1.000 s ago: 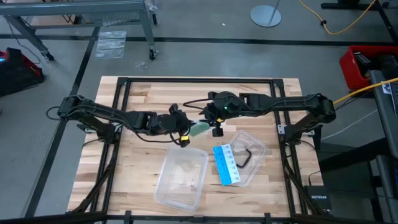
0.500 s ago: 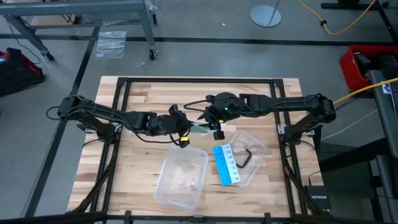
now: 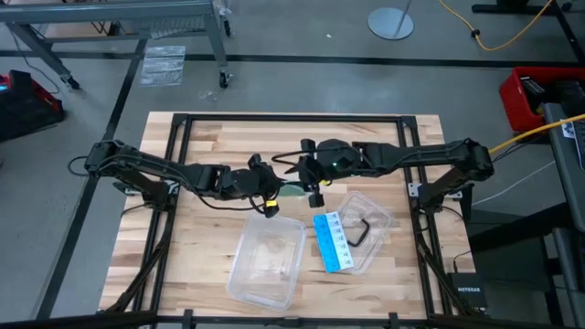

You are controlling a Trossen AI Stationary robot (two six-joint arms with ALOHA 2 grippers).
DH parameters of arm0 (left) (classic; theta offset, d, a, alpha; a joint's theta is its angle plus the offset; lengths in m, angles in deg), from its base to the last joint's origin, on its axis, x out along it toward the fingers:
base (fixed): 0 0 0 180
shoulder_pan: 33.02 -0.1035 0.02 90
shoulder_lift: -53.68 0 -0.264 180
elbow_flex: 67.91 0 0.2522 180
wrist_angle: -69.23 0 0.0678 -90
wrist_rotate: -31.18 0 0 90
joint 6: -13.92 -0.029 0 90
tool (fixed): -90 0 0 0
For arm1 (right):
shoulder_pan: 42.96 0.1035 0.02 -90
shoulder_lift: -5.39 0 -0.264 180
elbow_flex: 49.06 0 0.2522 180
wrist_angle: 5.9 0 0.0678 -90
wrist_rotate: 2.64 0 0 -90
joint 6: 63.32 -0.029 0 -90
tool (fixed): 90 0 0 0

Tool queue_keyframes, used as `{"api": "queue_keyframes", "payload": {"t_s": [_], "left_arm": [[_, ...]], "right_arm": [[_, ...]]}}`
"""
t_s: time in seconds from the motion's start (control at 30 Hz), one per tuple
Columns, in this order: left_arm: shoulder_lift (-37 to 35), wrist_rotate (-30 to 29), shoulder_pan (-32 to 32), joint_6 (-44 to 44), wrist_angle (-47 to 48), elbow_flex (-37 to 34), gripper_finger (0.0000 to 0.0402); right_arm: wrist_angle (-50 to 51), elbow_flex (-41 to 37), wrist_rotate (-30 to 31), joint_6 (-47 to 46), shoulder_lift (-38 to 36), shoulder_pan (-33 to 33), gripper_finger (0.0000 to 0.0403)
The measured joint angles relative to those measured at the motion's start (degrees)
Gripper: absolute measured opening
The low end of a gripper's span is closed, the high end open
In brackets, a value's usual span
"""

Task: Roll bandage
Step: Close the transparent zip bag

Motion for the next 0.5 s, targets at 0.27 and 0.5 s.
{"api": "queue_keyframes", "payload": {"t_s": [0.27, 0.5], "left_arm": [[0.00, 0.00, 0.04, -0.07, -0.52, 0.00, 0.0000], [0.02, 0.00, 0.04, -0.09, -0.49, 0.00, 0.0000]], "right_arm": [[0.16, 0.00, 0.10, 0.09, 1.95, 0.24, 0.0131], [0.13, 0.00, 0.59, 0.15, 2.38, 0.24, 0.0131]]}}
